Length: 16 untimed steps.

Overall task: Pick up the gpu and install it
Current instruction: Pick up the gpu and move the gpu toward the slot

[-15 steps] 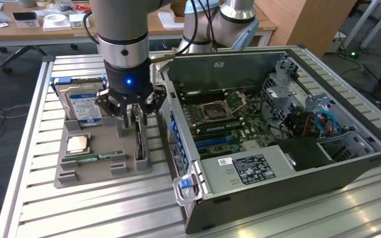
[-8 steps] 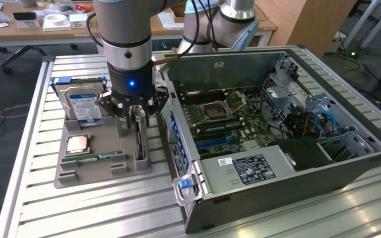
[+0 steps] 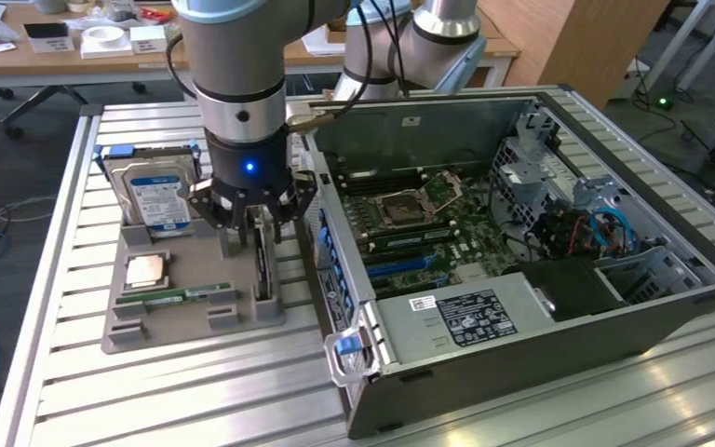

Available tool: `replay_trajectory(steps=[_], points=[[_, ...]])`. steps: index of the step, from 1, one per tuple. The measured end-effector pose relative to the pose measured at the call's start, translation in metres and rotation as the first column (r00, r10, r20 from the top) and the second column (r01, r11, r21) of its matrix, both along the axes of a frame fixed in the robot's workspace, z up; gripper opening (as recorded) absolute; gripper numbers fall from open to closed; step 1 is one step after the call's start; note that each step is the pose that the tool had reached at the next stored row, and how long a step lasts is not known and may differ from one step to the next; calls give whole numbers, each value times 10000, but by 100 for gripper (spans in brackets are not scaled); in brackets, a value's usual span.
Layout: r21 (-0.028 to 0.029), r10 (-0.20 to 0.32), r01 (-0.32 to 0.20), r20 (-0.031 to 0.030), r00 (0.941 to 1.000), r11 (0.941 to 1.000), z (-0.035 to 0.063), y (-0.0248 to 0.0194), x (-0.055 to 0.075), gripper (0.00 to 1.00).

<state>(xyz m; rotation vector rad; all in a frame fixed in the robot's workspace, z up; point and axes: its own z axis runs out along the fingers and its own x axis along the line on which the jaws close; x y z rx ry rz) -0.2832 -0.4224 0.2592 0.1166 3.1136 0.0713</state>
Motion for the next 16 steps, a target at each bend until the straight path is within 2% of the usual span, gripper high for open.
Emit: replay_trajectory(steps=[16], points=[[0,1,-1,-1,10000,10000,-171,0,0,47]])
